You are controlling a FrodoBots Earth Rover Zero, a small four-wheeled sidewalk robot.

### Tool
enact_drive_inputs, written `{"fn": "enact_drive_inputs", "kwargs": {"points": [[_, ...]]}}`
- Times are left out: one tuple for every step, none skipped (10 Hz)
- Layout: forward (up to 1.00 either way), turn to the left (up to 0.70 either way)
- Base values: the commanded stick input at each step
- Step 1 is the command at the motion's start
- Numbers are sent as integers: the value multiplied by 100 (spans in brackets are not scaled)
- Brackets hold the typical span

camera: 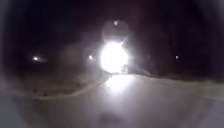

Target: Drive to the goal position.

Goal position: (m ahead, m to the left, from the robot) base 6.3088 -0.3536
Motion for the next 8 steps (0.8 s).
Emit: {"fn": "enact_drive_inputs", "kwargs": {"points": [[100,0],[100,0],[100,0],[100,-1],[100,-2],[100,-2],[100,-2],[100,-2]]}}
